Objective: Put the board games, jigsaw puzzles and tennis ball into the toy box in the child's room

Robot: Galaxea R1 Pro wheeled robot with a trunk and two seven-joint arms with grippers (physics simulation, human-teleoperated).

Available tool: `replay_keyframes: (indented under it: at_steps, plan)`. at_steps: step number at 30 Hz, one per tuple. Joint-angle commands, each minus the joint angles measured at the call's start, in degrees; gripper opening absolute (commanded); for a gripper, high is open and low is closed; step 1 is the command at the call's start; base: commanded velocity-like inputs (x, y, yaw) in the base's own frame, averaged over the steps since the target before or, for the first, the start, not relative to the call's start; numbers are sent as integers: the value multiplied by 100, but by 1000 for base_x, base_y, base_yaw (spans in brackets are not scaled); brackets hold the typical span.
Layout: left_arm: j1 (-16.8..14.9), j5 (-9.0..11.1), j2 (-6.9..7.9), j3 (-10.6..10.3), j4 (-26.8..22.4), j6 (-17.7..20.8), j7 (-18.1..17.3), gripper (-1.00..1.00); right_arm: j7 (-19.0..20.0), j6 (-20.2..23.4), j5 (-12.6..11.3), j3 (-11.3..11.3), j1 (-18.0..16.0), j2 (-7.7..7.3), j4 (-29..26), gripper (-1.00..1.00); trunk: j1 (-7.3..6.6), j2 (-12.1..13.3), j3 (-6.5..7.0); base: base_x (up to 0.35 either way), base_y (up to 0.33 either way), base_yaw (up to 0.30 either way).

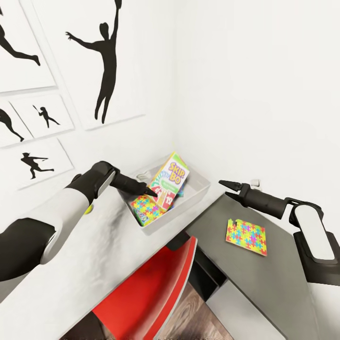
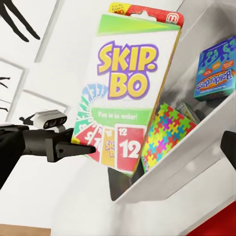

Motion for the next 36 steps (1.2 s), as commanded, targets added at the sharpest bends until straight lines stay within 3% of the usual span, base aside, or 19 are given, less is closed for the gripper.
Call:
replay_keyframes:
  at_steps: [1,18,27,28,36]
  plan:
    - [-27,61,4,-45,-4,23,10,-100,59,26,58,-6,-6,0,0,100,3,-12,-20,0,0,0]
    - [-71,61,23,-45,-6,-132,10,-100,59,26,60,-6,-3,8,0,100,3,-12,-181,0,0,0]
    - [-71,61,51,-39,-6,-192,19,-100,67,26,68,-32,179,9,-115,100,3,-12,-202,0,0,0]
    - [-71,61,51,-38,-6,-196,19,100,67,26,67,-31,182,9,-118,100,3,-12,-202,0,0,0]
    - [-71,61,61,-39,-6,-202,25,100,68,26,67,-31,187,17,-123,100,3,-12,-203,0,0,0]
